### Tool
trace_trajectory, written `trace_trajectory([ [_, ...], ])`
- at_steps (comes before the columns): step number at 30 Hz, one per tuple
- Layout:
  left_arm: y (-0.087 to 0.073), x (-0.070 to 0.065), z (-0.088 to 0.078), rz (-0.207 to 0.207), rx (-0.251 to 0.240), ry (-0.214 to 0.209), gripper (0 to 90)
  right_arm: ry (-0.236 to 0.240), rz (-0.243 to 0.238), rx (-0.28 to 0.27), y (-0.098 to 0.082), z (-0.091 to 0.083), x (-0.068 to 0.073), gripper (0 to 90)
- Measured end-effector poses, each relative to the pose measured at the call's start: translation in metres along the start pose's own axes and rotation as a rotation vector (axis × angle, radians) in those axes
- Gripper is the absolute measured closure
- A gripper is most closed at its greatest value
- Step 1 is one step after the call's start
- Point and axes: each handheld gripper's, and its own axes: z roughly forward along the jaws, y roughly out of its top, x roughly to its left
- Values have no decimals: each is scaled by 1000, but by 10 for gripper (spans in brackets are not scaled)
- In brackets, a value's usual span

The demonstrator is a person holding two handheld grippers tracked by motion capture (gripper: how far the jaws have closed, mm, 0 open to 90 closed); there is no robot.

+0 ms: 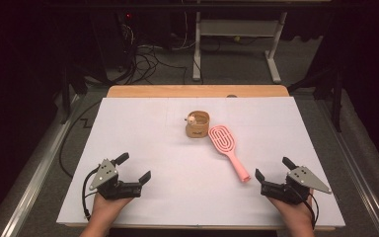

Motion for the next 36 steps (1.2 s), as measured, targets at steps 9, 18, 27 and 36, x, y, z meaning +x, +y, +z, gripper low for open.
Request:
trace_trajectory([
  [9, 0, -1, -1, -8, 6, 2, 1, -4, -15, 5, 0, -1, 2, 2],
  [18, -2, -3, 0, 3, 11, -5, 0, -3, -17, 2, 1, -1, 3, 2],
  [27, -2, -3, 0, -12, 12, -15, 0, 6, -32, -2, 4, -2, 8, 2],
  [36, -2, -3, 1, 4, 12, 2, 0, 28, -73, 32, 10, 1, 23, 31],
])
